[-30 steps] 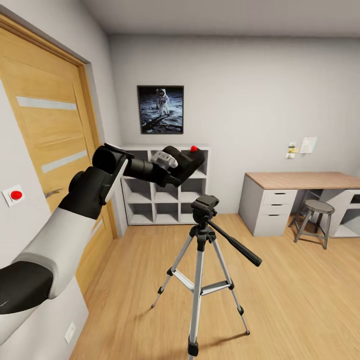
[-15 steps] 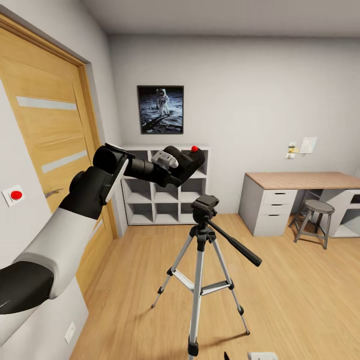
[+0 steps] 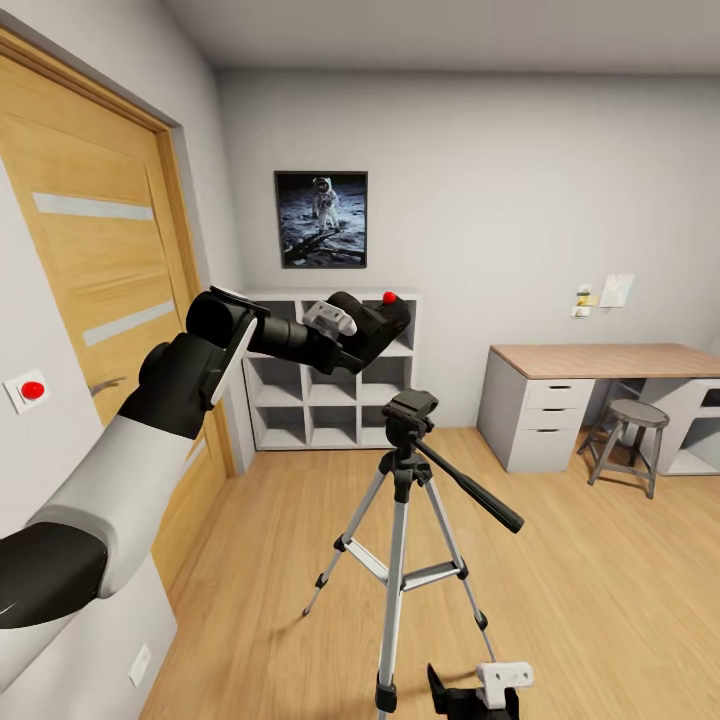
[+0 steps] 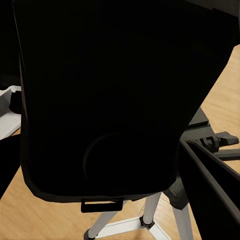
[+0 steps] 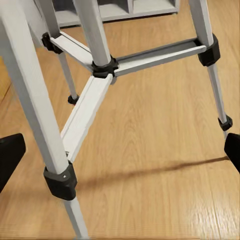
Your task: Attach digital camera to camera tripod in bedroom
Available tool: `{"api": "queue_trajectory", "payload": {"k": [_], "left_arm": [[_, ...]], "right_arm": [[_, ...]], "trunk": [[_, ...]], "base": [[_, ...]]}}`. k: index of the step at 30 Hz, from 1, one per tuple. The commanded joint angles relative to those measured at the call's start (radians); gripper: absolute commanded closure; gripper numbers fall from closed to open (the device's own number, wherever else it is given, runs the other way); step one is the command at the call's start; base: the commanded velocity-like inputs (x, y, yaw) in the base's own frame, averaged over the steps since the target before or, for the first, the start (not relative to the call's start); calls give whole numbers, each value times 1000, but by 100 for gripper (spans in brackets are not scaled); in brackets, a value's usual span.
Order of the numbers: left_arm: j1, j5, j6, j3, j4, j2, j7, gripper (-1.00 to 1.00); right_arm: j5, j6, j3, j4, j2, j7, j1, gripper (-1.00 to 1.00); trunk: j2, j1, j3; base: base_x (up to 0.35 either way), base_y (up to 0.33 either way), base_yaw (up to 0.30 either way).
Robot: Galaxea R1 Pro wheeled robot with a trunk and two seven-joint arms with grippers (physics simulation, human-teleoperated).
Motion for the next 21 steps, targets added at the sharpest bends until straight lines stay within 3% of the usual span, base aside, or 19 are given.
{"api": "queue_trajectory", "payload": {"k": [1, 11, 21], "left_arm": [[0, -9, 3, -1, -1, 0, -10, 100], [0, -9, 3, 0, -1, 0, -10, 100], [0, -9, 3, 0, -1, -1, -10, 100]], "right_arm": [[-7, 21, 3, -9, 10, -7, 0, -100], [-6, 59, 6, -39, 110, -8, -14, -100], [-4, 60, 41, -39, 128, -12, -37, -100]], "trunk": [[-1, 0, 0], [-1, 0, 0], [-1, 0, 0]], "base": [[0, 0, 0], [0, 0, 0], [0, 0, 0]]}}
